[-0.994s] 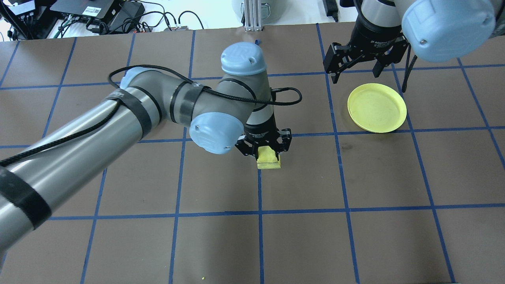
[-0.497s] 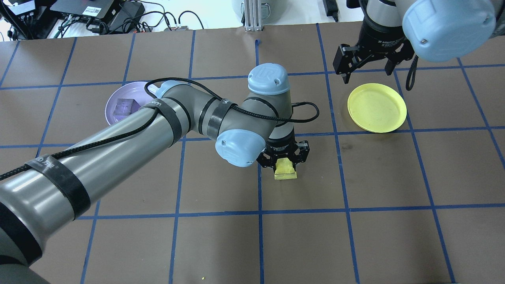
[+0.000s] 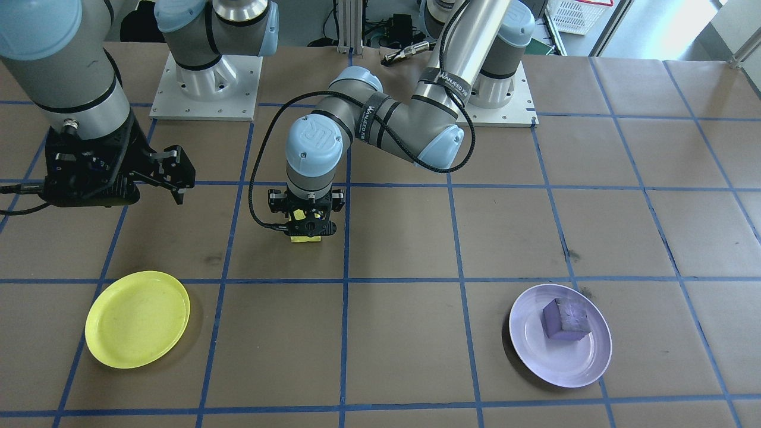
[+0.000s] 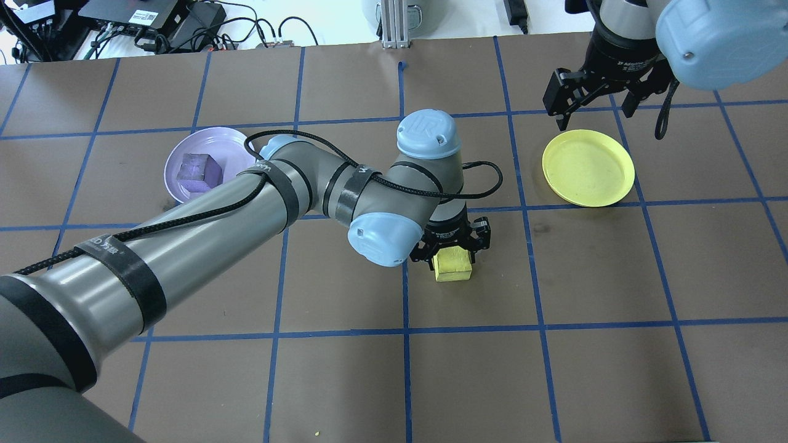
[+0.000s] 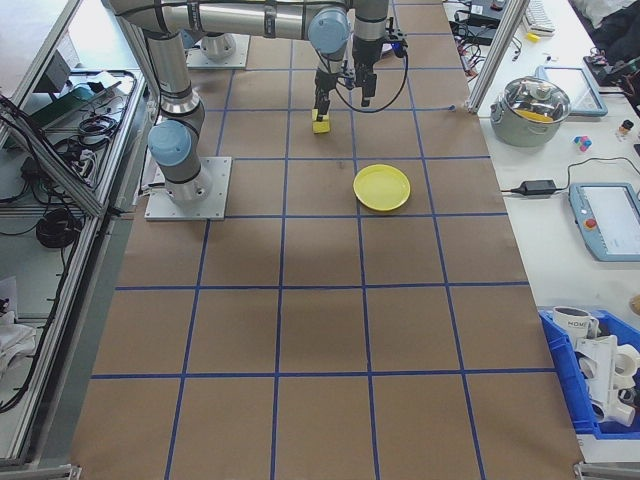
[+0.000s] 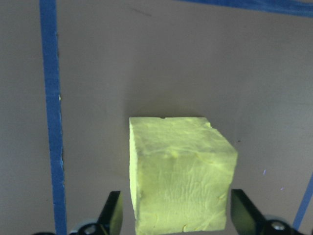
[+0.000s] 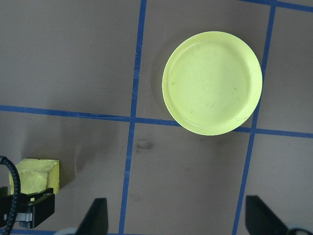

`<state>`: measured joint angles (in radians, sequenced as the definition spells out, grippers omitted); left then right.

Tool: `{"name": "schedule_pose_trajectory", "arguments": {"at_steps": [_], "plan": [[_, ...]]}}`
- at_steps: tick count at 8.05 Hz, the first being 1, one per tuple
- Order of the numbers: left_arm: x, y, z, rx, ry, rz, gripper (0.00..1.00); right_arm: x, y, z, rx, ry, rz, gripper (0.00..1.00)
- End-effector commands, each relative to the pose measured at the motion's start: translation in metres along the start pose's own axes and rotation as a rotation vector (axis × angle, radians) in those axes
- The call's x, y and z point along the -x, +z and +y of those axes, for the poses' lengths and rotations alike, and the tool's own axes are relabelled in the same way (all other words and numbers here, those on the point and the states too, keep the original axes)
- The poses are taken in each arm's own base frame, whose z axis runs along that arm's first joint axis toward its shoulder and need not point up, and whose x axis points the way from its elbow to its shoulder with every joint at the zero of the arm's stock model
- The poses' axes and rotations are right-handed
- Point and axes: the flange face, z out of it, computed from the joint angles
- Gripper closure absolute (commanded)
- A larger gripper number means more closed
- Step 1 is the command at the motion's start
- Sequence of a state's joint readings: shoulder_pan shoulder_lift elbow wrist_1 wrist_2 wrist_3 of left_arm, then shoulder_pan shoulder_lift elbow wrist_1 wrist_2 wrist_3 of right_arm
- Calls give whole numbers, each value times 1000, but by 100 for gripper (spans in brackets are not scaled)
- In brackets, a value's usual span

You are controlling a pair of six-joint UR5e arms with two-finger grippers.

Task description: Sort blocks by color into plates

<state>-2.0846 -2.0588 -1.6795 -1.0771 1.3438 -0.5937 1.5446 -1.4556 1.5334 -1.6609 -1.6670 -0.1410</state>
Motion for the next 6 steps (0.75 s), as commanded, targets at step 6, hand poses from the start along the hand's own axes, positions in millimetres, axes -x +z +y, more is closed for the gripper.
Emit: {"name": "schedule_pose_trajectory", "arguments": {"at_steps": [6], "plan": [[32,-74,-11,-102,108,48,0,2,5,0,0,-2,-20,0]]}}
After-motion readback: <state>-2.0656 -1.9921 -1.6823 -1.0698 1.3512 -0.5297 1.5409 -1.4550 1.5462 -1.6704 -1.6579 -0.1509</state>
